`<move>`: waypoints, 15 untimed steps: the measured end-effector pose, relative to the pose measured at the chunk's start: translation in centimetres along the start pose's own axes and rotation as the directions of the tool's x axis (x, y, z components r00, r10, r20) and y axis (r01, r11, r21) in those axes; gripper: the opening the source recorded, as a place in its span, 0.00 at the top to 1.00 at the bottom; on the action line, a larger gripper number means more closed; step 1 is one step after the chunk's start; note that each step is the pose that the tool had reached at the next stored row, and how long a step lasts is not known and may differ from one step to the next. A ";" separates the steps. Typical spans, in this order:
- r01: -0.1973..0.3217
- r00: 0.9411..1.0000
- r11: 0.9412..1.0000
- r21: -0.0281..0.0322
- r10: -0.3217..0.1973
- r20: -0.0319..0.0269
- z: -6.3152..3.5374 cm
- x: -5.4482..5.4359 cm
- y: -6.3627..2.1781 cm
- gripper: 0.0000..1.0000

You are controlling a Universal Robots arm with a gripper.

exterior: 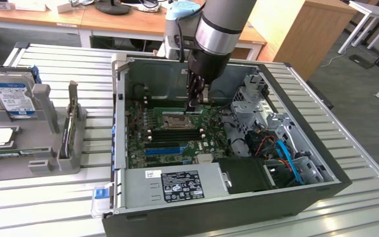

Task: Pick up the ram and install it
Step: 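Insert the ram into the slot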

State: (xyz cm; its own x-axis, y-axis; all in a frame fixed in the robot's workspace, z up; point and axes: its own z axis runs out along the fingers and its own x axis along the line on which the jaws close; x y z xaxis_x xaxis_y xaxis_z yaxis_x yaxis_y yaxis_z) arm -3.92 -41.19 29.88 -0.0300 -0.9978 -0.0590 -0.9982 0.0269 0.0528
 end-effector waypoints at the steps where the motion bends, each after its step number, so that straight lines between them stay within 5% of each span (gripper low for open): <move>1: 0.000 1.000 1.000 0.000 0.000 0.000 0.18 0.0 -0.01 0.89; 15: 0.001 1.000 1.000 0.000 -0.001 0.000 0.44 0.1 -0.67 0.89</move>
State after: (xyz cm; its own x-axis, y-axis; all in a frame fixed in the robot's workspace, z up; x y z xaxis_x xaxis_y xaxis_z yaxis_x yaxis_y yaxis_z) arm -3.28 -41.24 29.40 -0.0293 -0.9978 -0.0592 -0.9983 0.0262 0.0527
